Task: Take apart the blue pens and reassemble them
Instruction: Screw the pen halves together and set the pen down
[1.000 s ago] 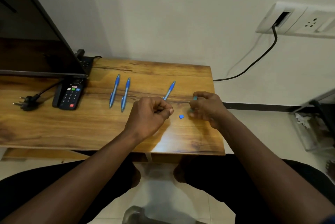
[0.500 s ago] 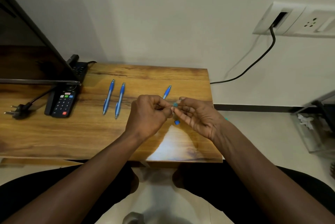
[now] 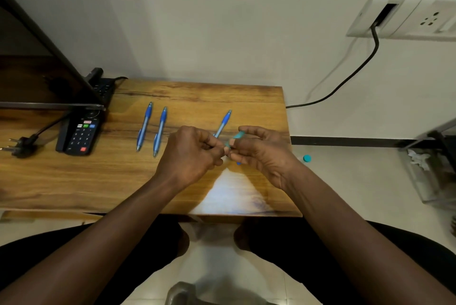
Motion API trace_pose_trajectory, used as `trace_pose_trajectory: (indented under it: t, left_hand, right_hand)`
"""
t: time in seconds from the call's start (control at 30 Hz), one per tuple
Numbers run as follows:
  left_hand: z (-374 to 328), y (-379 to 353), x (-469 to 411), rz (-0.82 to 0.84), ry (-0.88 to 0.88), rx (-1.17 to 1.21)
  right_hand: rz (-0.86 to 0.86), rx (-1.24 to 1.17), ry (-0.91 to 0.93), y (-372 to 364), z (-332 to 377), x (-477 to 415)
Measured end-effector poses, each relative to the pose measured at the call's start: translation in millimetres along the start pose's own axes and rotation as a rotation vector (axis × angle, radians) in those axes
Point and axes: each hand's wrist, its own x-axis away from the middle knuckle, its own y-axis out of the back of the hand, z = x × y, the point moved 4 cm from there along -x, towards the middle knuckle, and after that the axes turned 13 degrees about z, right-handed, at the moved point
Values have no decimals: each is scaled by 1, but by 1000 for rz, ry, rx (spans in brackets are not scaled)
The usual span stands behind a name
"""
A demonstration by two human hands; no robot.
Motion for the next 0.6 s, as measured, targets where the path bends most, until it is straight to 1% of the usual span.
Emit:
trace_pose_trajectory:
  t: [0.07, 0.13, 0.33, 0.4, 0.47, 0.5, 0.53, 0.6]
  left_hand:
    - [-3, 3, 2, 9, -16, 0]
    - [-7, 6, 1, 11, -32, 2]
    - [-14, 4, -3, 24, -55, 107]
    - [-14, 1, -5, 15, -45, 204]
    - [-11, -1, -8, -7, -16, 268]
    - [-9, -3, -10, -18, -3, 251]
    - [-6, -6, -11, -33, 2, 181]
    - [-2, -15, -12, -56, -26, -58]
  right_hand:
    - [35, -95, -36, -3, -2, 1]
    - [51, -142, -51, -4, 0, 1]
    - [157, -140, -112, -4, 8, 7]
    - [133, -211, -111, -1, 8, 7]
    - [60, -318, -89, 6, 10, 6]
    - [30, -353, -73, 10, 11, 6]
    - [11, -374, -57, 14, 12, 6]
    - [-14, -390, -35, 20, 14, 6]
